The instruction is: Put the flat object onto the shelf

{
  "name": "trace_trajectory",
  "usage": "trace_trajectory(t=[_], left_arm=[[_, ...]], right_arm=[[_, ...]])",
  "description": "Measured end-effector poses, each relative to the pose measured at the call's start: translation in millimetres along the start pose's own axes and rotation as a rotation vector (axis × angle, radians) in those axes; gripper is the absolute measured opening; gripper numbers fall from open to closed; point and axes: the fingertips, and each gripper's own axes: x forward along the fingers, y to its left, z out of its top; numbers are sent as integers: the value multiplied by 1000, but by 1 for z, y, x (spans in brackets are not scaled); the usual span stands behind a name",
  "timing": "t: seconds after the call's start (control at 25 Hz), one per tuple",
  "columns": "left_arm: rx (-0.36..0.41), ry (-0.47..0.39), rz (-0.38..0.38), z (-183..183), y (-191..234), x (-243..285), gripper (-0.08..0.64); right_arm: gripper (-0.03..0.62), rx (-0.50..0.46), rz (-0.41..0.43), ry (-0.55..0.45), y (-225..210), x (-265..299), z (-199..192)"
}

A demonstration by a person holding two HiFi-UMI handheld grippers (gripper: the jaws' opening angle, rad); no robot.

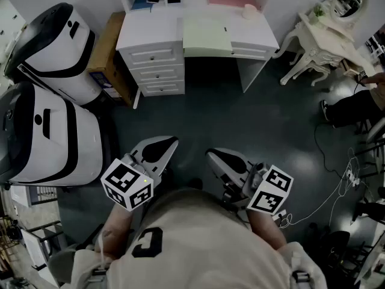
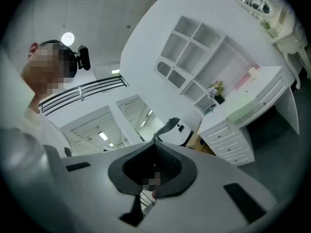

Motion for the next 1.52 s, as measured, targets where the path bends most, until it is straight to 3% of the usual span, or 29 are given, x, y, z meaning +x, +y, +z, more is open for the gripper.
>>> trace_trajectory(t=[0.36,0.52,0.68,0.76,1.2,1.36,1.52], left_arm=[[15,23,-1,0,-28,12,14],[16,24,17,2,-32,13,14],[12,33,18,-1,-33,16,14],[11,35,11,-2,-33,19,14],[9,31,-57,6,-21,52,14],[5,18,-59,16,-1,58,14],[-9,7,-61,25,23,67,14]], right_arm=[[21,32,25,-5,-1,-25,1],[21,75,80,3,-1,-28,4],[21,-103,31,81,-1,-24,-3],[21,-137,17,93,-2,-24,-4],[21,-102,-60,83,-27,-32,4],[21,-137,-123,66,-40,-26,17],[21,-112,-111,52,-49,-12,30]])
